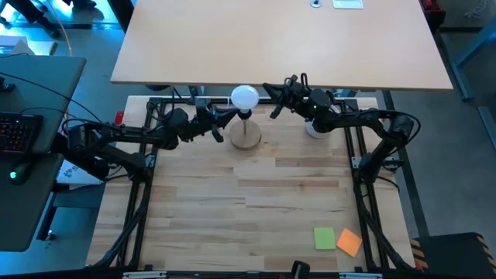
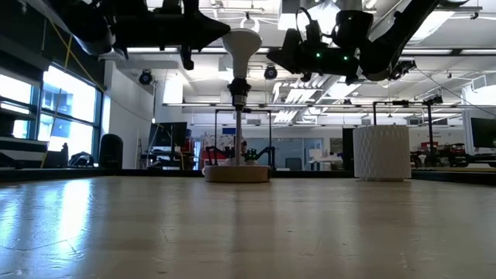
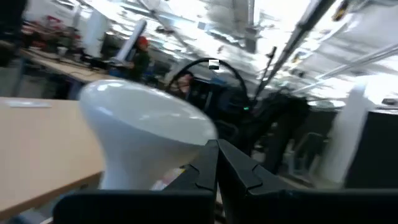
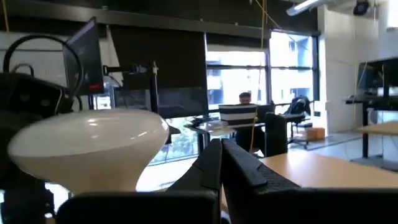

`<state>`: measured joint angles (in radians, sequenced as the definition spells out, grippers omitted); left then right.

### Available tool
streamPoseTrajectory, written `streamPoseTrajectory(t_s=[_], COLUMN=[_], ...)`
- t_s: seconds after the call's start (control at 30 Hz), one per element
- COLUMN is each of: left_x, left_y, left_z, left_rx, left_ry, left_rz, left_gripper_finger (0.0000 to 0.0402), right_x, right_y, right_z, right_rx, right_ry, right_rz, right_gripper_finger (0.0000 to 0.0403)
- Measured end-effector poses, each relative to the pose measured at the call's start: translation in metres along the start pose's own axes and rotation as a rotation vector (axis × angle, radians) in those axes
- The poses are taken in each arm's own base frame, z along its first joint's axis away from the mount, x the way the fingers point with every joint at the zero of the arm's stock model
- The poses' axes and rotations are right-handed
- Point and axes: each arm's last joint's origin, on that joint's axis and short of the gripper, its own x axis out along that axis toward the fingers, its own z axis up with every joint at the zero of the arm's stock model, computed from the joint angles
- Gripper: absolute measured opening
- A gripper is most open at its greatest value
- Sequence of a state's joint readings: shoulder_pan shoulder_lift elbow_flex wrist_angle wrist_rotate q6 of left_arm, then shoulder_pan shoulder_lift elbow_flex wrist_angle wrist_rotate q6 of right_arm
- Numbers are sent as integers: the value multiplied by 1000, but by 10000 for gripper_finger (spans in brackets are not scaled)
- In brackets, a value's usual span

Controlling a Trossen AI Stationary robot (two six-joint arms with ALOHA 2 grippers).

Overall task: Screw lightbulb
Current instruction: Remove the lightbulb from the brown lamp

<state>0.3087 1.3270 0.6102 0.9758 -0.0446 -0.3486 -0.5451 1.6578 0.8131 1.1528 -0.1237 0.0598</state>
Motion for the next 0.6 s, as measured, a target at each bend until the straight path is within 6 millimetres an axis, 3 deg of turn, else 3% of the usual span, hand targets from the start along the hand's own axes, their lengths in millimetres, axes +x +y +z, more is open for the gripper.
streamPoseTrajectory(t_s=[0.17,0.33,0.43,0.6], left_x=[-5,-19,-24,-14], left_y=[-3,5,15,34], left_z=[1,4,12,19], left_rx=[32,59,62,26], left_ry=[52,25,-76,-97], left_rz=[84,285,388,366], left_gripper_finger=[0,0,0,0], right_x=[-7,-23,-23,-13], right_y=[-2,15,27,40], right_z=[9,13,12,6], right_rx=[56,70,107,90], right_ry=[-24,-77,-88,-81], right_rz=[3,111,152,167], right_gripper_finger=[0,0,0,0])
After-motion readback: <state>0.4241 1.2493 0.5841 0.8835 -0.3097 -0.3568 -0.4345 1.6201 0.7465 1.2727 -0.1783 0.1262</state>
